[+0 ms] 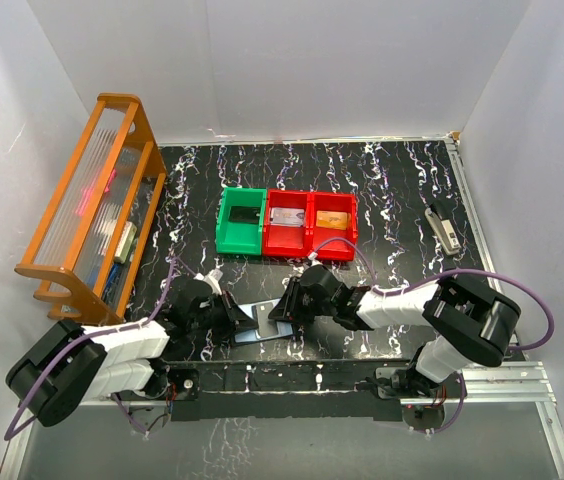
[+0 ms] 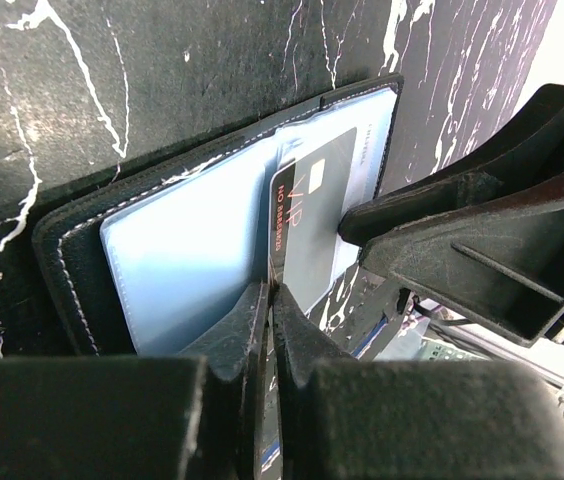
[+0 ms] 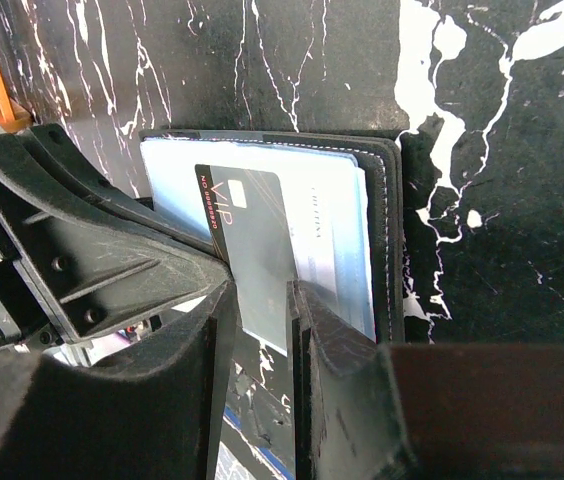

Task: Take the credit cards out of the card holder
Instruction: Remove the credit card from the card holder.

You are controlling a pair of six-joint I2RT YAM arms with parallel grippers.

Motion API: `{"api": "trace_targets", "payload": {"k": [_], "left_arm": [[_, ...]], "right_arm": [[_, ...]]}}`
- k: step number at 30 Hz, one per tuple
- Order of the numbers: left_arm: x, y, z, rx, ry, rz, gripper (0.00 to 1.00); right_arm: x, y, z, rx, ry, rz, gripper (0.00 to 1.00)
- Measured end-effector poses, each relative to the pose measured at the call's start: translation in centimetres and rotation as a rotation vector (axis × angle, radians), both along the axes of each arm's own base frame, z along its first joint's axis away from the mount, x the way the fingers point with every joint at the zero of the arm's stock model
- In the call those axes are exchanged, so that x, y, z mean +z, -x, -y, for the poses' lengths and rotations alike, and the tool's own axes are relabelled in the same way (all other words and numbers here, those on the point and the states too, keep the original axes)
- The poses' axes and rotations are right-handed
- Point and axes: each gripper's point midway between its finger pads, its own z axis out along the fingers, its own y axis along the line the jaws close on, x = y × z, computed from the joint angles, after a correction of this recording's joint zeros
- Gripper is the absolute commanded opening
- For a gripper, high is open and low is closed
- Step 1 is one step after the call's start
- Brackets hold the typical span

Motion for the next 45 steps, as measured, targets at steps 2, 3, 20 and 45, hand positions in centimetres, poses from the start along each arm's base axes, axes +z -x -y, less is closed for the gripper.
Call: {"api": "trace_targets", "payload": {"k": [2, 3, 20, 45], "left_arm": [[0.0, 0.0, 0.0, 0.002, 0.003, -0.001, 0.00], [0.0, 0.0, 0.0, 0.003, 0.005, -0.001, 0.00], [0.4, 0.6, -2.3, 0.053, -0.073, 0.028, 0.00], [0.9, 0.3, -1.8, 0.037, -0.067, 0.036, 0.26]], "right_arm": [[0.0, 0.0, 0.0, 0.002, -0.002, 0.002, 0.26], [0.0, 0.0, 0.0, 0.003, -0.003, 0.003, 0.26], [0.1, 0.2, -0.1, 0.011, -0.008, 0.005, 0.29], [0.2, 0.4, -2.2, 0.153, 0.023, 0.020, 0.31]]}}
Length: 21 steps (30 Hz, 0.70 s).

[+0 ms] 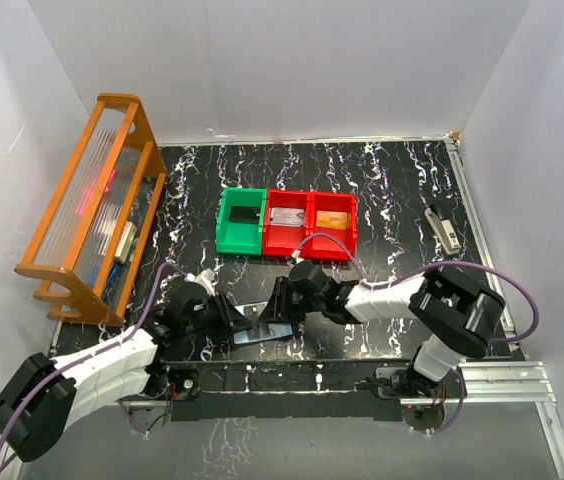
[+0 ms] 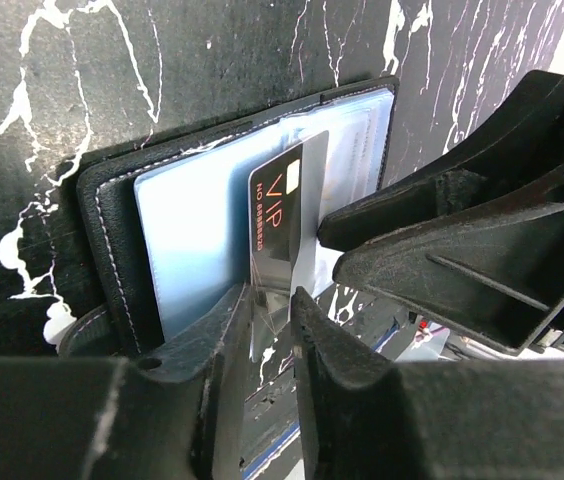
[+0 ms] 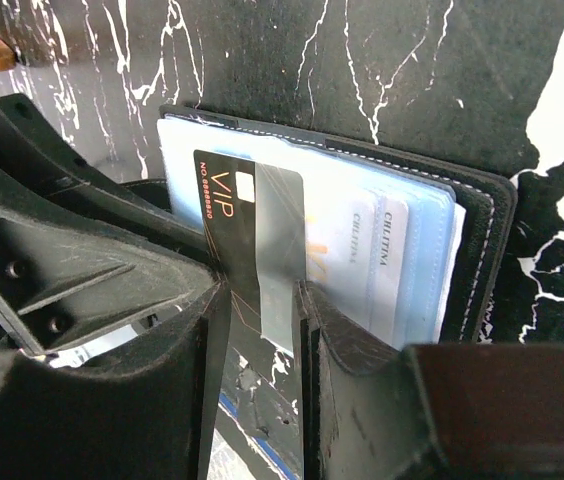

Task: Take the credit cards out of the card holder
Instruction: Remove the credit card from the card holder.

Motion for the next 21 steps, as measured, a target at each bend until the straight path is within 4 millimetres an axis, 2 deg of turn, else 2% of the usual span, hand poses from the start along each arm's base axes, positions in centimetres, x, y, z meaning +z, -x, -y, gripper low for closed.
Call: {"api": "trace_targets", "payload": {"k": [4, 8, 10, 15, 21], "left_arm": [[0.3, -0.2, 0.5, -0.001, 0.039, 0.006, 0.31], [0.4, -0.3, 1.1, -0.006, 0.073, 0.005, 0.31], [0.4, -0.3, 1.3, -0.012, 0.087, 0.003, 0.25], [0.4, -0.2, 1.5, -0.015, 0.099, -0.004, 0.00], [0.9, -0.1, 0.8, -0.004, 0.069, 0.017, 0.00]], "right_arm": [[0.0, 0.1, 0.1, -0.024, -0.042, -0.007, 0.31], [0.0, 0.2, 0.1, -0.037, -0.073, -0.013, 0.31], [0.0, 0.2, 0.0, -0.038, -0.081, -0.014, 0.31], [0.0, 0.2, -0.1, -0.039, -0.087, -0.019, 0.31], [0.3, 0.3, 0.2, -0.048, -0.075, -0.016, 0.35]]}}
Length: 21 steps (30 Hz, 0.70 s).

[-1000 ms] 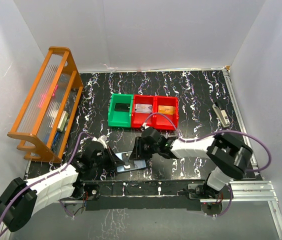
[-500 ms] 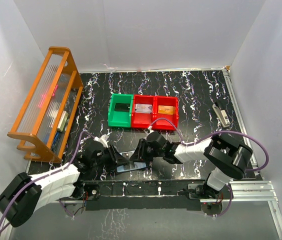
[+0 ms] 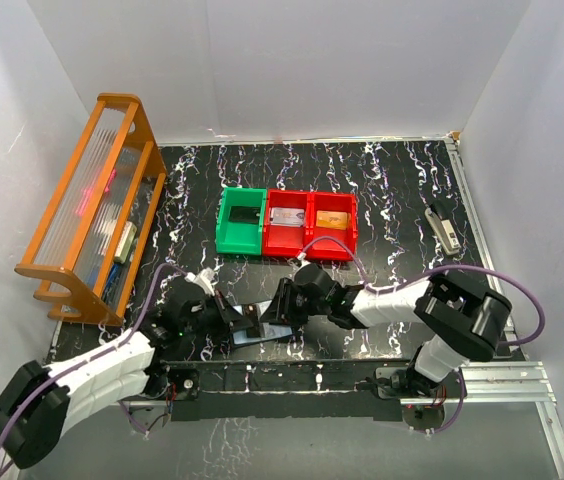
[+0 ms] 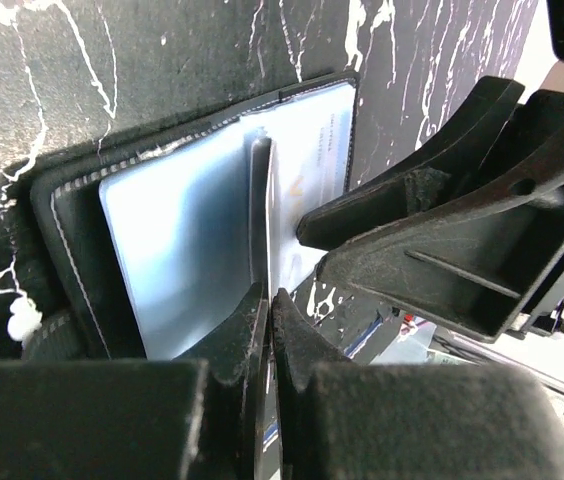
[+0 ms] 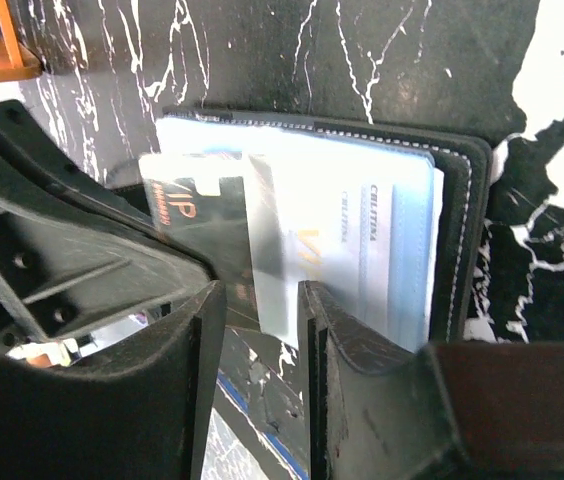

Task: Take the credit cards out of the card holder
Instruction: Remove the credit card from the card holder.

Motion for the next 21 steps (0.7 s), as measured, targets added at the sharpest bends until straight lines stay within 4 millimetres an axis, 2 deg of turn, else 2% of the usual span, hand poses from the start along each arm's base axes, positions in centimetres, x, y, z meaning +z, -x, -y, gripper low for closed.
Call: {"api": "trace_targets", "payload": {"k": [5, 8, 12, 16, 19, 21], "left_arm": [[1.8, -0.8, -1.1, 0.032, -0.065, 0.065, 0.00], [3.5, -1.4, -1.7, 0.043, -0.096, 0.115, 0.00], [5.4, -1.7, -2.1, 0.037, -0.116, 0.179, 0.00], [8.0, -2.0, -1.8, 0.005, -0.086, 0.272, 0.00], [9.7, -2.0, -0.9, -0.040, -0.038, 0.326, 0.00], [10.6, -2.0, -0.3, -0.067, -0.002, 0.355, 0.00]], "right_arm": [[0.6, -0.3, 1.4, -0.020, 0.054, 0.044, 0.42], [1.7, -0.8, 2.0, -0.031, 0.061, 0.097, 0.47], [5.6, -2.0, 2.1, -0.050, -0.001, 0.228, 0.53], [9.8, -3.7, 2.6, -0.080, -0.108, 0.341, 0.53], [10.9, -5.3, 3.8, -0.102, -0.175, 0.360, 0.52], [10.7, -5.9, 4.5, -0.100, -0.202, 0.351, 0.52]]}}
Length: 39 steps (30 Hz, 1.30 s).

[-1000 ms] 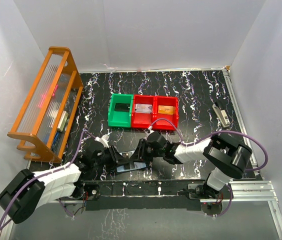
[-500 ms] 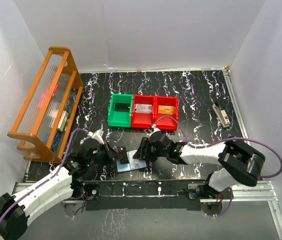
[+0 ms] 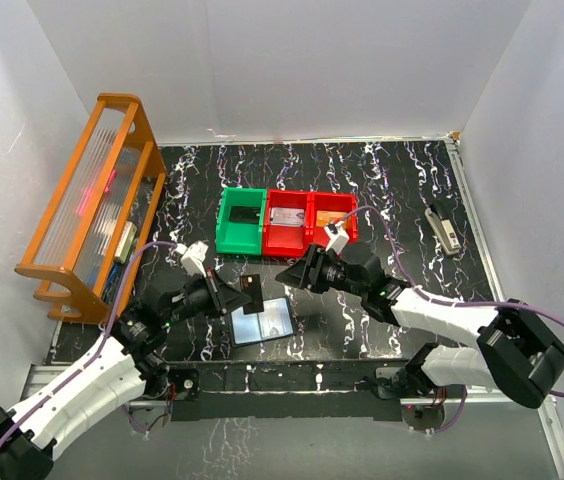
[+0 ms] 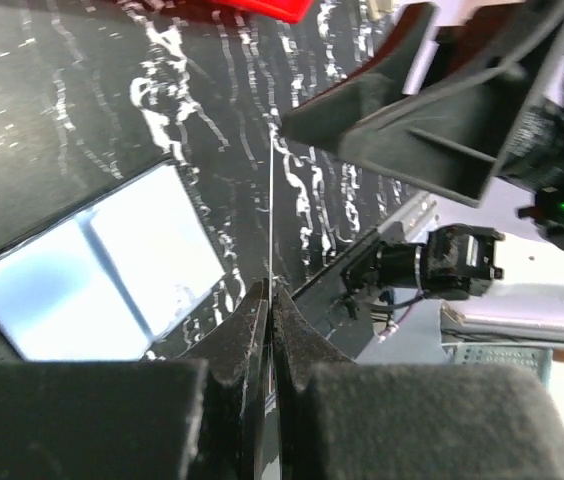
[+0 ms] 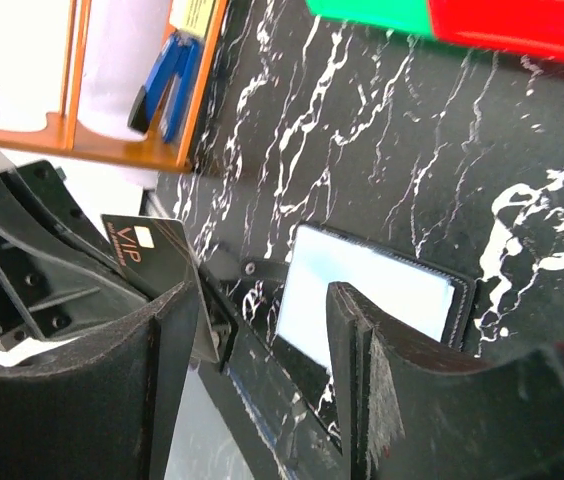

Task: Take the credit cards out of the card holder
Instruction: Remove the credit card from the card holder, then place the credit card in the storage box.

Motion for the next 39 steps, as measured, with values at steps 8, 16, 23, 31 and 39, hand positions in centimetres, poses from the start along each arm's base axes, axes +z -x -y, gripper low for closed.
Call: {"api": "trace_targets", "payload": {"k": [8, 16, 23, 31, 39], "left_arm": [[3.3, 0.4, 2.4, -0.118, 0.134, 0.076, 0.00], [4.8, 0.7, 3.5, -0.165, 0.226, 0.090, 0.00], [5.0, 0.9, 3.5, -0.167, 0.240, 0.087, 0.01], [3.4, 0.1, 2.1, -0.088, 0.127, 0.070, 0.95], [1.4, -2.9, -5.1, 0.286, -0.223, -0.012, 0.99]], "right_arm": [[2.2, 2.5, -1.8, 0.216, -0.135, 0.025, 0.44], [4.0, 3.9, -2.7, 0.332, -0.224, 0.055, 0.27], [4.8, 5.0, -2.7, 0.384, -0.285, 0.064, 0.00], [5.0, 4.8, -2.6, 0.370, -0.281, 0.081, 0.00], [5.4, -0.9, -2.2, 0.144, -0.041, 0.166, 0.00]]}}
